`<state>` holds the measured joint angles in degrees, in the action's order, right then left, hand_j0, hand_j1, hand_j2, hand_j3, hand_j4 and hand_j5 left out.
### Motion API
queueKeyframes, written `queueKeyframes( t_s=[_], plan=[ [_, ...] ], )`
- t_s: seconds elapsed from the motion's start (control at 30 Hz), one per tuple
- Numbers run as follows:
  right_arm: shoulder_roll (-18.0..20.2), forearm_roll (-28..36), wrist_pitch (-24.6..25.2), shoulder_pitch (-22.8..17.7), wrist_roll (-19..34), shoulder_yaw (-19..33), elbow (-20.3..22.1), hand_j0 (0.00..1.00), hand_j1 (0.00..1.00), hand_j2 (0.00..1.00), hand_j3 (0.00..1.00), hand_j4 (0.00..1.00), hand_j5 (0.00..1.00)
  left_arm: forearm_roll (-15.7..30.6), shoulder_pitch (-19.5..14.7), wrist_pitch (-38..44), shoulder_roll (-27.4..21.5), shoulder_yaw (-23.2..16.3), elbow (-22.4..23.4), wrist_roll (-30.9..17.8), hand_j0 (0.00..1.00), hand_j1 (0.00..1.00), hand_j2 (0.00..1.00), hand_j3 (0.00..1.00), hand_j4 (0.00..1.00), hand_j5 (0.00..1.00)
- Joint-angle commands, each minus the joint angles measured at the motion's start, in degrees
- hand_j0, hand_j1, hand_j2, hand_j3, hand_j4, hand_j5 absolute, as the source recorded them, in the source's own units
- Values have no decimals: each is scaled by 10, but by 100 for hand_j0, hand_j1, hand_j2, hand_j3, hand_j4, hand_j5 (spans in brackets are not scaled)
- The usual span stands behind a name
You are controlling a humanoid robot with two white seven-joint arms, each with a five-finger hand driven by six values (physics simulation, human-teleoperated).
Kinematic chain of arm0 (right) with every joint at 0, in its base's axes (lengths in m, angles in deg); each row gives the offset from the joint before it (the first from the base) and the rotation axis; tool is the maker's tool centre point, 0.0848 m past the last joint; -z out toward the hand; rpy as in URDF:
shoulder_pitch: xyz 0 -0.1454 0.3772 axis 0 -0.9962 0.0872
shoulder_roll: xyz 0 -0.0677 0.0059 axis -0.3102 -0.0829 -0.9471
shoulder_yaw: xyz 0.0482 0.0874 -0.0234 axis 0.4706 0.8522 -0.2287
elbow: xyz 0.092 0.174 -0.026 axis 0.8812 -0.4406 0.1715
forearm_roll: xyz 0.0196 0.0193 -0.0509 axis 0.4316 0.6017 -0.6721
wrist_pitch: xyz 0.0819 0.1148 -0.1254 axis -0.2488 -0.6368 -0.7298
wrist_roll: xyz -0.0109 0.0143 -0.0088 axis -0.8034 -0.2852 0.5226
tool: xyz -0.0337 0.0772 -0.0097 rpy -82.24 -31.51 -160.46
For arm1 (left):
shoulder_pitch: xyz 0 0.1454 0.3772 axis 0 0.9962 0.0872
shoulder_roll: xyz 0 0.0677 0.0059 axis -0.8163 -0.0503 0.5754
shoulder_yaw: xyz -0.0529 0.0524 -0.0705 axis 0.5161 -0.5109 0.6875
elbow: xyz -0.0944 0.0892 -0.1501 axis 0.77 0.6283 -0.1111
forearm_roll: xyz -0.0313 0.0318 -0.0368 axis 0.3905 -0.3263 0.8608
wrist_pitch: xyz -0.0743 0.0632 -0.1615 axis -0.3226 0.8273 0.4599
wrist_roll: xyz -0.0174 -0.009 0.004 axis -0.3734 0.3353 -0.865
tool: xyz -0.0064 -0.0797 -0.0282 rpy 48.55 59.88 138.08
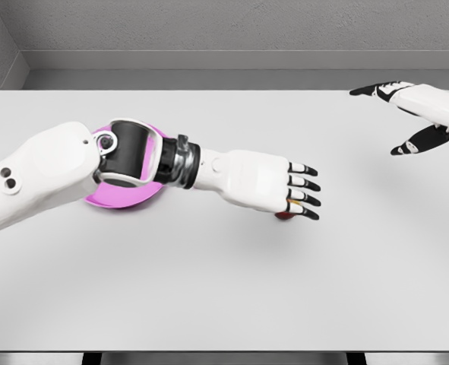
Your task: Put the apple on the plate with both arms
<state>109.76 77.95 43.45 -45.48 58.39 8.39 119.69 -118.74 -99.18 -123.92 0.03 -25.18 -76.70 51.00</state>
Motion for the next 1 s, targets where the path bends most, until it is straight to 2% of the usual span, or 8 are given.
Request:
queueKeyframes(
  t_s=[0.0,0.2,0.37,0.47,0.6,0.67,0.97],
  plan=[
    [-1,3,4,0,0,2,-1,100,100,100,100,100,100,-1,0,1,11,-11,5,0,100,100,100,100,100,100],
    [-2,3,4,-5,0,1,3,100,100,100,100,100,100,-24,-5,1,31,-24,30,-1,100,100,100,100,100,100],
    [-1,3,4,-11,0,1,-3,100,100,100,100,100,100,-60,-9,1,49,-38,52,-4,100,100,100,100,100,100],
    [-1,3,4,-12,0,1,-3,100,100,100,100,100,100,-59,-10,1,50,-44,54,-43,100,100,100,100,100,100],
    [-1,3,4,-12,0,1,-2,100,100,100,100,100,100,-87,-13,1,54,-44,55,-54,100,100,100,100,100,100],
    [-2,3,4,-12,0,1,-2,100,100,100,100,100,100,-89,-13,1,56,-45,55,-94,100,100,100,100,100,100],
    [-2,3,4,-12,0,1,3,100,100,100,100,100,100,-85,-13,1,63,-40,53,-94,100,100,100,100,100,100]
  ],
)
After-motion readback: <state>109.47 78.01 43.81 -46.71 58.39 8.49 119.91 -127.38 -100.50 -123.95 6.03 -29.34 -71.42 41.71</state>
